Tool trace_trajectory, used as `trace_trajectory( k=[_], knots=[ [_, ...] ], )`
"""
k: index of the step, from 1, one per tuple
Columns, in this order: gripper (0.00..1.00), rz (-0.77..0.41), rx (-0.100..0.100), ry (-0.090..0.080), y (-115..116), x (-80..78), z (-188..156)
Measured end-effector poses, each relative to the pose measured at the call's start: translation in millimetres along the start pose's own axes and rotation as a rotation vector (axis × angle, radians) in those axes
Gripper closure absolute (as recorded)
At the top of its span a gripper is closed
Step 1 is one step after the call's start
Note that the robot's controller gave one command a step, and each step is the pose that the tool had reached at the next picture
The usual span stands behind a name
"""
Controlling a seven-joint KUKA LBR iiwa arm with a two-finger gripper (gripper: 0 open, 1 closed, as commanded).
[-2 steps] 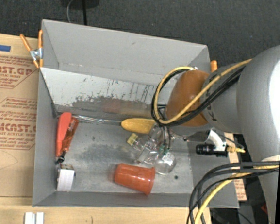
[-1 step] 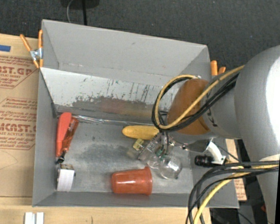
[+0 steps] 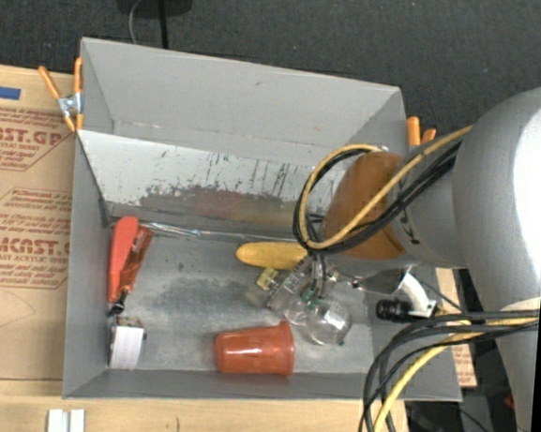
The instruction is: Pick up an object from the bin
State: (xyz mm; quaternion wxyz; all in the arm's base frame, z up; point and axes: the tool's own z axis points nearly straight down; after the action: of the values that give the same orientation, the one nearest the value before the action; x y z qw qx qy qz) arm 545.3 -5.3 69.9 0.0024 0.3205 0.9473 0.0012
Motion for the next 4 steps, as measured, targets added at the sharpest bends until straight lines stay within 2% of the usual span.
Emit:
trace_trajectory(
  k=[2,4],
  knots=[
    [1.0,-0.001,0.004,0.006,-1,1.7,-9],
    [1.0,-0.001,0.0,0.002,0,0.3,-34]
  ],
)
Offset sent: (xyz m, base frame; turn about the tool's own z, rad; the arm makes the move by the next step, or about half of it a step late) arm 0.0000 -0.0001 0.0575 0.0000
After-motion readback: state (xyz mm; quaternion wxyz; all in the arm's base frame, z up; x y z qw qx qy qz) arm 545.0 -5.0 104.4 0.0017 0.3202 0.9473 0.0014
